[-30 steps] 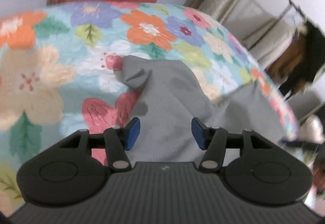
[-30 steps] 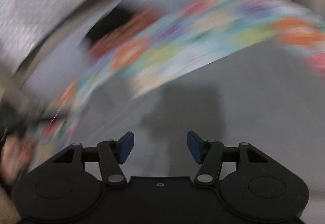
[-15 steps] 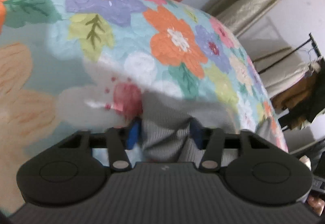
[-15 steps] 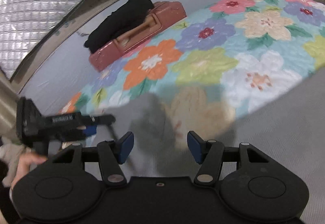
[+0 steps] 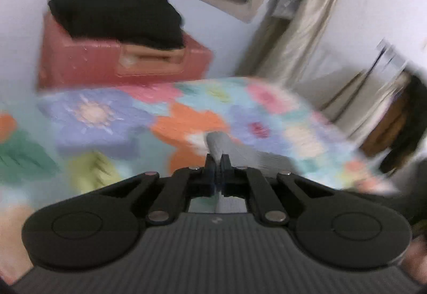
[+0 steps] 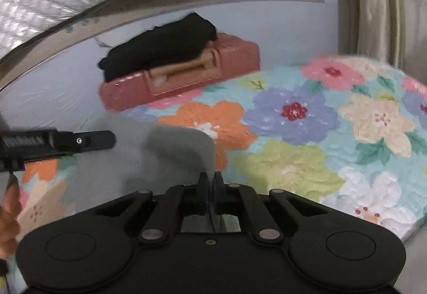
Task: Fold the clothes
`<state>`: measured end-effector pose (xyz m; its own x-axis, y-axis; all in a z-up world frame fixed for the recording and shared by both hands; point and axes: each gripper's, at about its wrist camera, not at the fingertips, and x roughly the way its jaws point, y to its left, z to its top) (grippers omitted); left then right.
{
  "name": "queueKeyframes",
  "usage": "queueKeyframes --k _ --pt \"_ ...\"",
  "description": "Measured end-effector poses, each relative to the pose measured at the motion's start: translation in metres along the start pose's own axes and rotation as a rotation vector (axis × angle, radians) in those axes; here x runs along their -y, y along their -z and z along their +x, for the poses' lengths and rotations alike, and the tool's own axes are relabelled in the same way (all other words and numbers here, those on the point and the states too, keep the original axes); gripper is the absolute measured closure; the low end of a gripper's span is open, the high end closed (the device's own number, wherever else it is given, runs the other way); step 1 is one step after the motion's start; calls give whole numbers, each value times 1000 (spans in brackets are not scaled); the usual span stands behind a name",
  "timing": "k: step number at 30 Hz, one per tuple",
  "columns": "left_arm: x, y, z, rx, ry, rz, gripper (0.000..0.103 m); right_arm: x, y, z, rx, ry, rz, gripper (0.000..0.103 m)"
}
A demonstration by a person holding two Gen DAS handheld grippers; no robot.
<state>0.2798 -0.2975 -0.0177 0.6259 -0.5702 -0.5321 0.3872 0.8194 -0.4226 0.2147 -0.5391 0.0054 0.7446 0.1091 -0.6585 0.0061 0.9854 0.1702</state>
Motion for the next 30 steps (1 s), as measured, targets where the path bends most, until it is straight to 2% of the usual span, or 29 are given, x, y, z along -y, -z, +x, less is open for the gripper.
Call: queueKeyframes --k 2,3,4,5,6,8,11,14,15,16,17,18,19,20,22,24,27,30 --pt "-2 7 9 -54 -31 -11 100 0 0 10 -69 30 -3 89" --pt "-2 11 9 -67 -48 -12 99 3 3 7 -66 40 22 79" --pt "-2 16 6 -68 -67 -9 98 7 7 1 -44 48 59 62" --pt "-4 20 -1 -65 -75 -21 97 11 10 -6 -23 55 97 50" --pt "-8 24 -9 -59 -73 -45 97 15 14 -13 -2 63 134 47" --pt "-19 33 -28 -54 -50 -118 92 27 23 -24 20 57 205 46" --pt "-30 47 -48 -103 42 -183 74 48 35 -33 16 35 283 46" --pt "-21 68 -57 -204 79 -154 54 59 38 -32 -35 -9 325 52" --pt "-17 75 -59 -222 76 -135 47 58 39 -32 -51 -23 323 52" --pt "-12 83 -61 -225 62 -112 44 55 41 -32 -66 -35 314 52" --pt "-7 91 -62 -227 49 -89 46 52 43 -33 -81 -48 306 51" --pt "-2 98 -63 -230 36 -67 54 50 45 -33 -97 -61 297 51" --pt "3 104 -66 -228 26 -42 69 44 47 -33 -117 -71 265 51" --pt "7 107 -70 -221 19 -16 103 38 50 -32 -140 -79 223 61" --pt "10 112 -81 -196 49 -10 102 21 57 -36 -152 -36 84 94" --pt "17 113 -93 -165 80 10 102 14 65 -46 -126 -12 8 94" --pt "36 106 -102 -151 69 119 102 8 79 -68 -55 33 -38 95" --pt "43 97 -103 -202 92 150 100 10 90 -85 -21 44 -40 94"
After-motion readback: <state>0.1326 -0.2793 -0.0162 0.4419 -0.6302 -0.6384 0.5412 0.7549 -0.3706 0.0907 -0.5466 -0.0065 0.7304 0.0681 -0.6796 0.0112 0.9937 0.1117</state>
